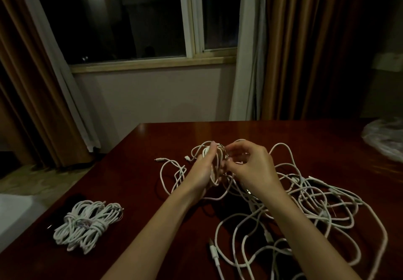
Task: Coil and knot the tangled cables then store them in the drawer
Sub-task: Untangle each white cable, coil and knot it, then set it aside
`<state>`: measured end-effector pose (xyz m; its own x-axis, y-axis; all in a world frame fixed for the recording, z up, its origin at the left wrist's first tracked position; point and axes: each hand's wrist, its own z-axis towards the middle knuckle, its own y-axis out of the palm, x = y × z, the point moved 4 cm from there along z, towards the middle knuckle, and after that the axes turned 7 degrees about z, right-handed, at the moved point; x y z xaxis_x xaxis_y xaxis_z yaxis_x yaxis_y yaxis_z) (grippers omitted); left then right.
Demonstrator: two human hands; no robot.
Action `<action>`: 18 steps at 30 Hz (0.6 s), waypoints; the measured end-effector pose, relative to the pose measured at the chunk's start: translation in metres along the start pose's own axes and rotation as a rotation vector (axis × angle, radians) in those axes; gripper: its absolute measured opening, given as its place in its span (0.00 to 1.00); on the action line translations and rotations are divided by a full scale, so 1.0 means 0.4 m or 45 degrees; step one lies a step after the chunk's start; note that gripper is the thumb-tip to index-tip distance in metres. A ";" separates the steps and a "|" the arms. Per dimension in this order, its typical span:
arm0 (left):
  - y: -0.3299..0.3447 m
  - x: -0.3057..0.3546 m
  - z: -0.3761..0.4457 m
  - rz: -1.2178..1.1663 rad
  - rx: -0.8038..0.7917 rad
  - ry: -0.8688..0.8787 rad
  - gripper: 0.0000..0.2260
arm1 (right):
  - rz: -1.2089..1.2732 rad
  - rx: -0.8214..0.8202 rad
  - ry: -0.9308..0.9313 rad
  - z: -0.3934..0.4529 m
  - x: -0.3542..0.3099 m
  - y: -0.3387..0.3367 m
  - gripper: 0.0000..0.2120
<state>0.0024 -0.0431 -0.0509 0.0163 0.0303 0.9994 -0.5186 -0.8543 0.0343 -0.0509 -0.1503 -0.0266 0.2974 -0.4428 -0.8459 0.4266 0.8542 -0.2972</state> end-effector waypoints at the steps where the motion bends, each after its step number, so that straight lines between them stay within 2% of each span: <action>1: -0.002 0.000 0.000 0.003 0.025 0.006 0.22 | -0.019 -0.008 -0.009 -0.002 -0.001 0.002 0.13; 6: -0.013 0.024 -0.004 -0.210 0.022 0.096 0.24 | -0.069 -0.019 -0.044 -0.011 -0.010 0.014 0.08; 10: -0.017 0.010 0.002 -0.399 0.016 -0.016 0.24 | -0.094 -0.122 -0.048 -0.018 -0.009 0.035 0.12; 13: -0.029 0.015 0.003 -0.584 0.084 -0.022 0.21 | -0.182 -0.257 -0.009 -0.023 0.001 0.048 0.14; 18: -0.071 0.024 0.009 -0.857 0.237 0.065 0.22 | -0.174 -0.367 0.101 -0.023 0.008 0.058 0.09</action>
<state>0.0202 -0.0205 -0.0424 0.2402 0.6042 0.7597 -0.2550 -0.7159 0.6500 -0.0477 -0.1292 -0.0403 0.1820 -0.5457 -0.8180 0.1949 0.8354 -0.5139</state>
